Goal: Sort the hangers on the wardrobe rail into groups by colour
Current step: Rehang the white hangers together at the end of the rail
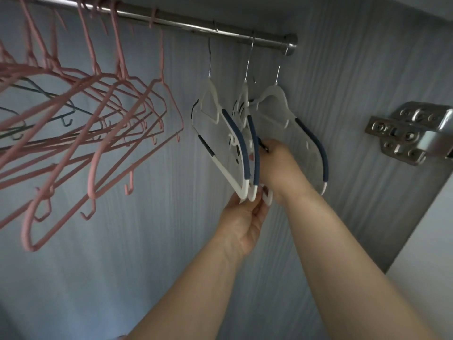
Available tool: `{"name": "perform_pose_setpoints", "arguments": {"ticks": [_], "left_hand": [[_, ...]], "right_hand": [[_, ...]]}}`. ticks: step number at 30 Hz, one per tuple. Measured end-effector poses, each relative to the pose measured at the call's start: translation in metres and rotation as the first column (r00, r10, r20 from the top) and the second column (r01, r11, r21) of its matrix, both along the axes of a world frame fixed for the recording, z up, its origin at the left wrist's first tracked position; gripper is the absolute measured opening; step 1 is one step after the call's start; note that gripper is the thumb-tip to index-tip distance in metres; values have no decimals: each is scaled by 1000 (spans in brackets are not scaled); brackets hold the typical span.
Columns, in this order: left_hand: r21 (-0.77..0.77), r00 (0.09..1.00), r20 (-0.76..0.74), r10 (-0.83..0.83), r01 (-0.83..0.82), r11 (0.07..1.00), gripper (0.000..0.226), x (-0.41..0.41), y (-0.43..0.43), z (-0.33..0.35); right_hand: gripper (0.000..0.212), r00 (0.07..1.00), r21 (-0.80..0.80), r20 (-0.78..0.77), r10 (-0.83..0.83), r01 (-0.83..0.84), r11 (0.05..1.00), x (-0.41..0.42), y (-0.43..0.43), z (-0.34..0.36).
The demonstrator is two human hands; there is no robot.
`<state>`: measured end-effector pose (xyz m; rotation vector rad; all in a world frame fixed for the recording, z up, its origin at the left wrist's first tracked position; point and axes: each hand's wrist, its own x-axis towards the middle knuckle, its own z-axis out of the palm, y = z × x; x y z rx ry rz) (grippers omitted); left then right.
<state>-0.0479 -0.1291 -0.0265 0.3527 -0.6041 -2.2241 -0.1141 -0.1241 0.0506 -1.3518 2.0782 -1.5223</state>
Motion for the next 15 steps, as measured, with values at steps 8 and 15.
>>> {"name": "perform_pose_setpoints", "arguments": {"ticks": [8, 15], "left_hand": [[-11, 946, 322, 30, -28, 1000, 54, 30, -17, -65], [-512, 401, 757, 515, -124, 850, 79, 111, -43, -111]], "right_hand": [[26, 969, -74, 213, 121, -108, 991, 2, 66, -79], [35, 961, 76, 96, 260, -268, 961, -16, 115, -143]]}}
